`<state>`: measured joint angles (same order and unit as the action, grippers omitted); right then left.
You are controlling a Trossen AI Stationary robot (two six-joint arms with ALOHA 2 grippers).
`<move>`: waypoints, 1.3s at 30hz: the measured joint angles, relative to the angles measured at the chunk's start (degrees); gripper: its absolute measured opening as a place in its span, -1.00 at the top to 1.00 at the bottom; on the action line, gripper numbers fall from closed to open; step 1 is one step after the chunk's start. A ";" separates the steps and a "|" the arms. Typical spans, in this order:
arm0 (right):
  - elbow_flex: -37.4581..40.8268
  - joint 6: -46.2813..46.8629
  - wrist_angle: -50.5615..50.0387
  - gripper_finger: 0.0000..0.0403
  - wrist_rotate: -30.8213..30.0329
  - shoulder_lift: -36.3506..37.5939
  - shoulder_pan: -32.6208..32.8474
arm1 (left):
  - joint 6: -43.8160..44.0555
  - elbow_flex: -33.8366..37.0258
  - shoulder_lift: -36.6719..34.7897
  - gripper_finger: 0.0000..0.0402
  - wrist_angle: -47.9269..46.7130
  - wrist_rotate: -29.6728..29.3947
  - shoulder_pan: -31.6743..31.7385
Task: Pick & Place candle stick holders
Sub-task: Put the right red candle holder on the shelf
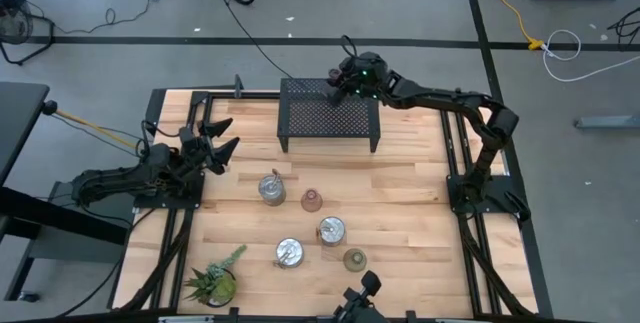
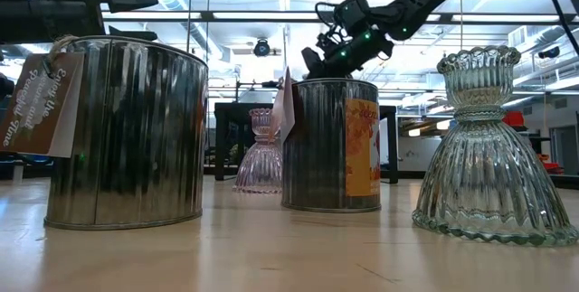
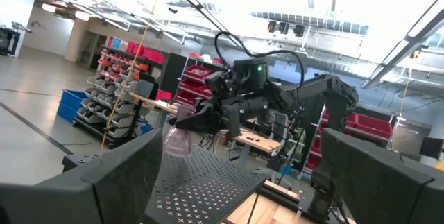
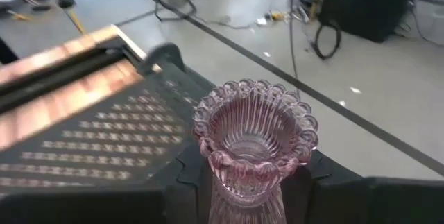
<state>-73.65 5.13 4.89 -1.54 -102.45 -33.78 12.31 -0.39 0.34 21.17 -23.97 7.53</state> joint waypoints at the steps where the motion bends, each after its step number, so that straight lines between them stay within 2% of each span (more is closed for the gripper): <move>1: 0.00 -0.03 -0.05 0.46 -0.05 -0.02 -0.08 | -0.07 0.01 0.02 -0.94 0.01 0.00 0.00; 16: -0.07 0.33 6.48 0.46 0.00 -3.82 0.61 | -0.05 0.00 0.02 -0.94 0.76 0.19 0.02; 31: -0.11 -2.12 5.48 0.46 1.36 -3.74 0.20 | -0.05 -0.01 0.01 -0.94 0.88 0.02 0.02; 34: -0.08 -2.62 5.19 0.25 -1.58 -3.76 0.50 | -0.06 0.00 0.00 -0.94 0.87 0.02 0.01; 39: 0.07 -2.59 4.78 -0.16 -1.37 -3.96 0.50 | -0.04 0.01 0.01 -0.94 0.87 0.02 0.01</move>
<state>-73.58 2.54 9.66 -2.91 -106.41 -33.28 12.26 -0.38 0.35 22.04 -23.94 7.54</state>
